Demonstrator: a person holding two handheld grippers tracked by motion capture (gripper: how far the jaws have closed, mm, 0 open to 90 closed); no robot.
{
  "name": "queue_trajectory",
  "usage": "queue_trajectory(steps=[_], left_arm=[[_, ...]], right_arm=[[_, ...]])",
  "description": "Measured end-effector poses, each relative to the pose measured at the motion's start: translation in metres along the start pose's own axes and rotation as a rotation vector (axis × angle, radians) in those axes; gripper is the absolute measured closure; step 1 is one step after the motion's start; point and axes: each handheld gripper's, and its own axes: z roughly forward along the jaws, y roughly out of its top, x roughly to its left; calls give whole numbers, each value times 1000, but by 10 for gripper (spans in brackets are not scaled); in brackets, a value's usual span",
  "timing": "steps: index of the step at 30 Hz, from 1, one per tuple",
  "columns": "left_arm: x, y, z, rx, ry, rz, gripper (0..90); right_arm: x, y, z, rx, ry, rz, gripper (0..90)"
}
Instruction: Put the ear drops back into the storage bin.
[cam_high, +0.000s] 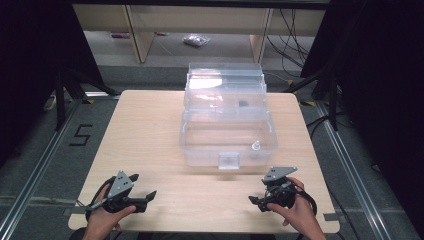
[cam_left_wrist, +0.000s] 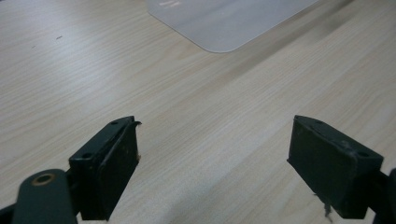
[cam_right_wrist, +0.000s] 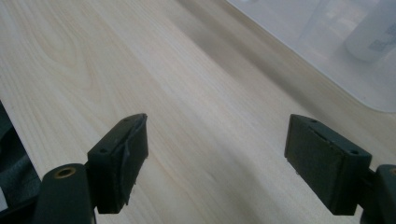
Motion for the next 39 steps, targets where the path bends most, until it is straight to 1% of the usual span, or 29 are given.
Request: queue_trajectory(steps=[1,2,3,5,6,8,10,12,13,15,16,18,19,21,22,23,24,25,27,28,29,30,31,32,33,35,36,37,39], left_arm=[[0,0,0,0,0,0,155],[0,0,0,0,0,0,155],[0,0,0,0,0,0,155],[0,0,0,0,-1,1,155],[0,0,0,0,-1,1,155],[0,0,0,0,0,1,155],[0,0,0,0,-1,1,155],[0,0,0,1,-1,2,155],[0,0,0,1,-1,1,154],[0,0,0,1,-1,1,155],[0,0,0,1,-2,1,154],[0,0,0,1,-2,1,155],[0,0,0,1,-2,0,155],[0,0,0,1,-2,1,155],[0,0,0,0,-2,0,155],[0,0,0,0,-2,0,154],[0,0,0,0,-2,0,155],[0,0,0,1,-2,1,154],[0,0,0,0,-1,0,155],[0,0,0,0,-1,0,155],[0,0,0,0,-1,1,155],[0,0,0,0,-1,0,154],[0,0,0,1,-1,0,154],[0,0,0,0,-1,0,155],[0,0,0,1,-1,1,154],[0,0,0,0,-1,1,155],[0,0,0,0,-1,0,155],[0,0,0,0,-1,0,155],[0,0,0,0,-1,1,154]], right_arm=[[0,-2,1,-12,-5,1,224],[0,-3,-1,-2,-9,10,224],[0,-4,0,-3,0,9,223],[0,-7,1,-10,2,15,221],[1,-8,1,7,6,18,219],[1,-11,2,-9,-2,17,217],[1,-12,-1,6,1,17,213],[1,-15,1,-17,9,13,210],[2,-16,0,-17,-1,21,209],[3,-17,-2,-2,1,32,207],[2,-18,-2,-3,0,26,206],[4,-20,-1,-10,-16,39,201],[4,-21,-1,-5,-7,49,199],[2,-23,0,-20,-10,31,198],[2,-24,-1,-16,-6,39,196],[1,-24,-2,-8,-5,36,193],[2,-26,-2,-28,-23,35,193],[1,-26,-3,-12,-9,39,192],[3,-27,-4,-12,-13,55,187],[3,-28,-3,-18,-17,46,185],[3,-29,-4,-26,-33,49,184],[4,-30,-3,-27,-23,52,183],[4,-31,-4,-24,-26,57,182],[5,-31,-6,-8,-29,61,180],[6,-31,-7,-4,-24,84,179],[6,-33,-5,-23,-35,70,178],[6,-34,-5,-27,-31,74,178],[6,-34,-6,-26,-14,82,177],[5,-35,-5,-32,-25,69,177]])
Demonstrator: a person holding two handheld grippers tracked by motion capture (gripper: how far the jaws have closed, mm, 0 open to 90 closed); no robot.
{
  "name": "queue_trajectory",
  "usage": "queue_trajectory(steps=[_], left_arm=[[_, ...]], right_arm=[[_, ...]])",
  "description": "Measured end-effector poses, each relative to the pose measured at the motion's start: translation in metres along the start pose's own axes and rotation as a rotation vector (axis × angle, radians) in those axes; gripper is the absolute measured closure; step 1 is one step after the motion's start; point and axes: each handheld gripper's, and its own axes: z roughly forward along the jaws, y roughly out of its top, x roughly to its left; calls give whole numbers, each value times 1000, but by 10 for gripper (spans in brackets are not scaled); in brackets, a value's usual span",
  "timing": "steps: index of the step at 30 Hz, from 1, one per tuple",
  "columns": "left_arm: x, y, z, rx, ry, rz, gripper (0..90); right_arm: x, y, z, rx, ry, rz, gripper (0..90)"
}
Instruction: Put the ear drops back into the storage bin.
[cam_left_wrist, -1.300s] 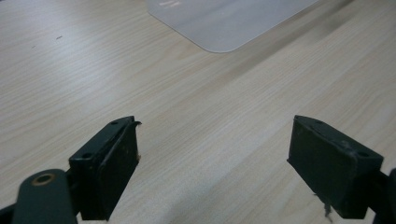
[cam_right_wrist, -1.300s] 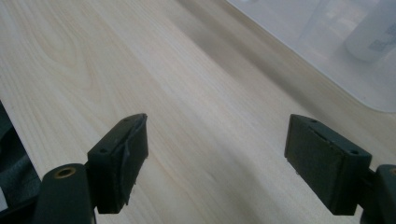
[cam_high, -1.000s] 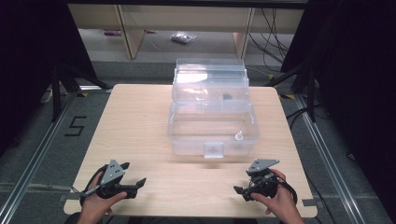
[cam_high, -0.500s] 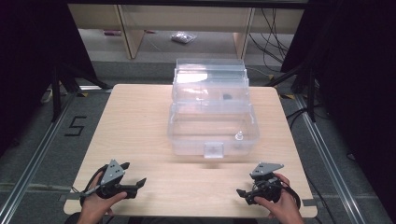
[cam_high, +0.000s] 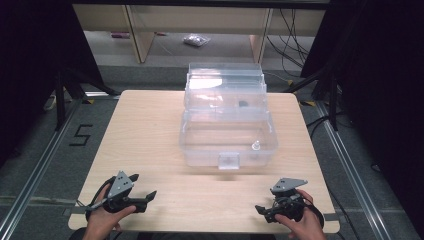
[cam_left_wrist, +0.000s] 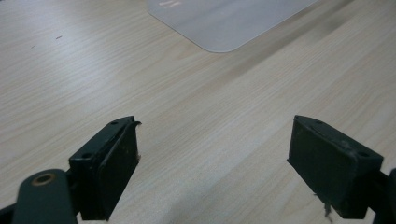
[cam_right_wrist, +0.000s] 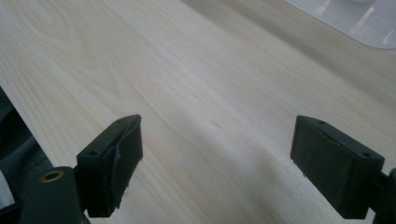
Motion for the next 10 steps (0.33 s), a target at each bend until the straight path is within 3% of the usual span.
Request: queue_trajectory(steps=[3,5,10], left_arm=[[0,0,0,0,0,0,155],[0,0,0,0,0,0,155],[0,0,0,0,1,0,155]], right_arm=[[-2,0,-2,21,-3,6,177],[-1,0,-1,0,-21,23,177],[-3,0,-1,-1,-12,13,177]])
